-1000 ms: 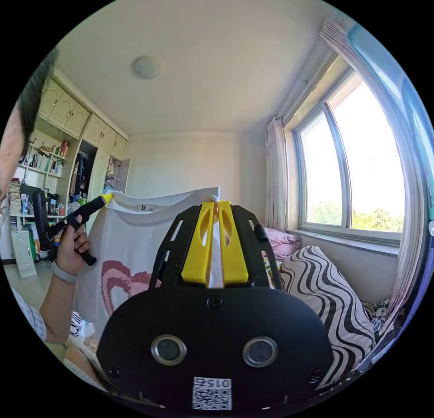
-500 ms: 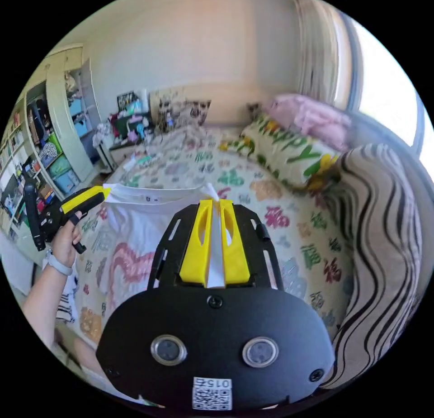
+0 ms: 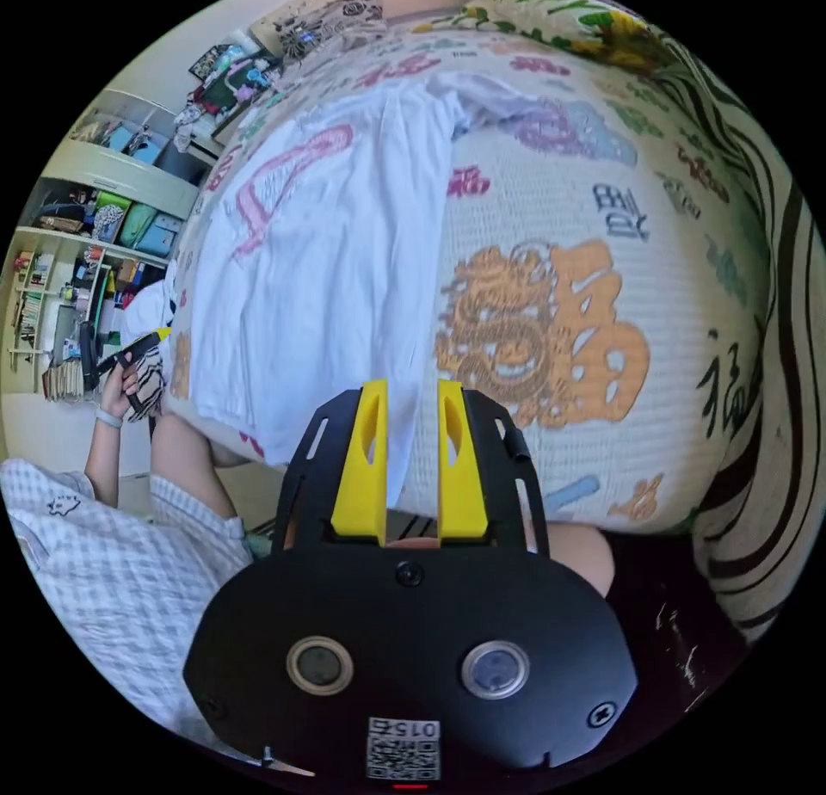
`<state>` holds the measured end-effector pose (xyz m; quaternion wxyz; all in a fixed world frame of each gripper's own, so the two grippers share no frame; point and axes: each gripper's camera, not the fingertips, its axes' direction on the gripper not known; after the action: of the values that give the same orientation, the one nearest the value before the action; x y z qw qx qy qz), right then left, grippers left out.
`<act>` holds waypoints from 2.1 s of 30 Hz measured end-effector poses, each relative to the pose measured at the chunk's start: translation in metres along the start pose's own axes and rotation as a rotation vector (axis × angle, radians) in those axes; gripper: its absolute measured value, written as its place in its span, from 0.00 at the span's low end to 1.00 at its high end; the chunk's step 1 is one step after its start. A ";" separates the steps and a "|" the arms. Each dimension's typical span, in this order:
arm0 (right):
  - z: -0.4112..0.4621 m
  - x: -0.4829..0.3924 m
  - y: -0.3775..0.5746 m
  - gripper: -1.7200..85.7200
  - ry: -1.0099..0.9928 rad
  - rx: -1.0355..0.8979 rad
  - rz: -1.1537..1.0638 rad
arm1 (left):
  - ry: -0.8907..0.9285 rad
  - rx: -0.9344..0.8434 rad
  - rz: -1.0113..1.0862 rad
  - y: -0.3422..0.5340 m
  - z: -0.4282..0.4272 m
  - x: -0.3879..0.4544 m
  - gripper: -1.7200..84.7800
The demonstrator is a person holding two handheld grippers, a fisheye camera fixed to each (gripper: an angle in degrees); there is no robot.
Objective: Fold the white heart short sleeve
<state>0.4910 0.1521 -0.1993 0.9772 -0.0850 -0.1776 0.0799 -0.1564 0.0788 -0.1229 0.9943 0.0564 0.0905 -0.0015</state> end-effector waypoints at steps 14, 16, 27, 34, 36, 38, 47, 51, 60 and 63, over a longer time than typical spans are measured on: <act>0.049 -0.025 -0.070 0.10 0.228 -0.066 -0.087 | -0.183 -0.204 0.193 -0.018 0.067 0.077 0.11; 0.051 -0.025 -0.076 0.08 0.220 -0.050 -0.083 | -0.273 -0.180 0.223 -0.014 0.073 0.097 0.09; 0.060 -0.039 -0.106 0.01 0.251 -0.095 -0.098 | -0.313 -0.103 0.211 0.002 0.083 0.128 0.04; 0.058 -0.049 -0.112 0.01 0.288 -0.109 -0.094 | -0.341 -0.078 0.210 0.020 0.074 0.143 0.02; 0.056 -0.053 -0.111 0.01 0.323 -0.108 -0.103 | -0.344 -0.072 0.209 0.024 0.070 0.146 0.02; 0.056 -0.057 -0.111 0.01 0.340 -0.104 -0.105 | -0.361 -0.072 0.211 0.027 0.068 0.150 0.02; 0.060 -0.077 -0.100 0.01 0.413 -0.093 -0.121 | -0.418 -0.093 0.207 0.048 0.063 0.171 0.02; 0.054 -0.084 -0.091 0.01 0.437 -0.061 -0.120 | -0.444 -0.123 0.180 0.060 0.058 0.170 0.02; 0.052 -0.094 -0.073 0.01 0.462 -0.032 -0.134 | -0.520 -0.190 0.170 0.078 0.051 0.174 0.02; 0.050 -0.096 -0.068 0.01 0.471 -0.033 -0.139 | -0.530 -0.213 0.181 0.082 0.051 0.179 0.02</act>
<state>0.3934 0.0749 -0.1723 0.9933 -0.1047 0.0482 -0.0126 0.0297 0.1555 -0.0965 0.9797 -0.0429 -0.1781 0.0818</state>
